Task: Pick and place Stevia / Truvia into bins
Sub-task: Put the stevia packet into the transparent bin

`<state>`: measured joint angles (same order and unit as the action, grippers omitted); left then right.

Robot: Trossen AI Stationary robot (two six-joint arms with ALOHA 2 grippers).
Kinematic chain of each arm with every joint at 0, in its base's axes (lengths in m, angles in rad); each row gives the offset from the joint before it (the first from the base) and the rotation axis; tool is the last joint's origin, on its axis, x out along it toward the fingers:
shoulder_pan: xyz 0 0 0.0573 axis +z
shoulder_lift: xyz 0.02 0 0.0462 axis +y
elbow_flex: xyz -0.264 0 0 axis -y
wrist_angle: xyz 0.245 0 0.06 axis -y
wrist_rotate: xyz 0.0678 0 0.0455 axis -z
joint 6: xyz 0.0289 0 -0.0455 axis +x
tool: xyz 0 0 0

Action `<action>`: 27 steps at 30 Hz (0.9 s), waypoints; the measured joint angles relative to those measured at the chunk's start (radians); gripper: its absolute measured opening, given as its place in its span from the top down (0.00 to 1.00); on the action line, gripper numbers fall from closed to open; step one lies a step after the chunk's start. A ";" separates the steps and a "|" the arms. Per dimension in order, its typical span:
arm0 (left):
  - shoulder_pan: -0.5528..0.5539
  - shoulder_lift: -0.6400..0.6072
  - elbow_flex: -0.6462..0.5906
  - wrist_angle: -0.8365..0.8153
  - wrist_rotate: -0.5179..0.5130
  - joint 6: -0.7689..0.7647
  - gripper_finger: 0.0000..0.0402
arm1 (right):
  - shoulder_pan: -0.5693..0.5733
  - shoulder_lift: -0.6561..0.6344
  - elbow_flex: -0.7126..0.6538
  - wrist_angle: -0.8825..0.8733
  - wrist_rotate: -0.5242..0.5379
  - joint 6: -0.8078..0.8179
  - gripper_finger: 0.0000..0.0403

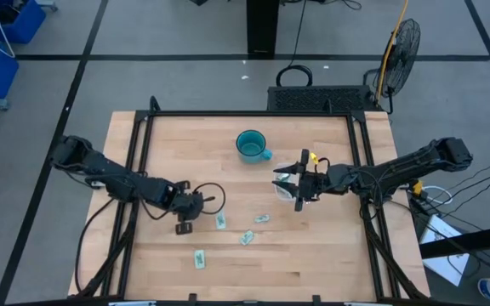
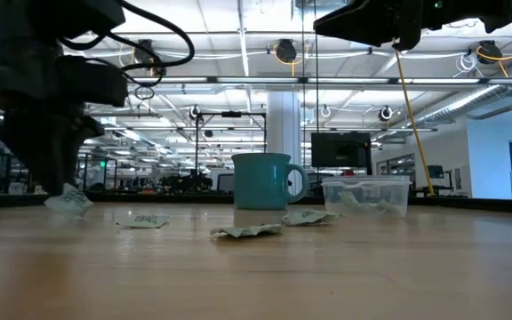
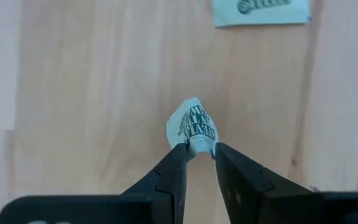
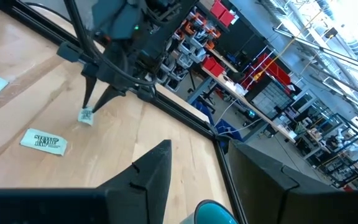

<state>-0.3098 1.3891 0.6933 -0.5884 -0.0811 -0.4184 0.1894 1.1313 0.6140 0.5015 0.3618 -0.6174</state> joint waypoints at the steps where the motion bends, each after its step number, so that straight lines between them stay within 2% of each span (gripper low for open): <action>1: 0.010 0.000 0.000 0.000 -0.001 0.008 0.78 | 0.000 0.000 0.000 -0.001 0.000 0.000 0.62; 9: 0.056 -0.001 0.001 0.023 0.001 0.089 0.78 | 0.000 0.000 0.000 -0.001 0.000 -0.008 0.62; 12: 0.067 -0.001 0.001 0.032 -0.018 0.120 0.84 | 0.000 0.000 0.000 -0.002 0.000 -0.009 0.62; 16: 0.086 -0.001 0.002 0.059 -0.026 0.167 0.97 | 0.000 0.000 0.000 -0.002 -0.001 -0.009 0.62; 22: 0.109 -0.001 0.002 0.074 -0.037 0.209 0.99 | 0.000 0.000 0.000 -0.002 -0.001 -0.009 0.62; 24: 0.119 -0.001 0.002 0.117 -0.073 0.240 0.99 | 0.000 0.000 0.000 -0.002 -0.001 -0.009 0.62; 27: 0.150 -0.001 0.002 0.284 -0.107 0.329 0.99 | 0.000 0.000 0.000 -0.002 -0.001 -0.028 0.62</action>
<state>-0.1602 1.3880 0.6956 -0.3041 -0.1881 -0.0892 0.1894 1.1316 0.6140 0.4999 0.3611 -0.6450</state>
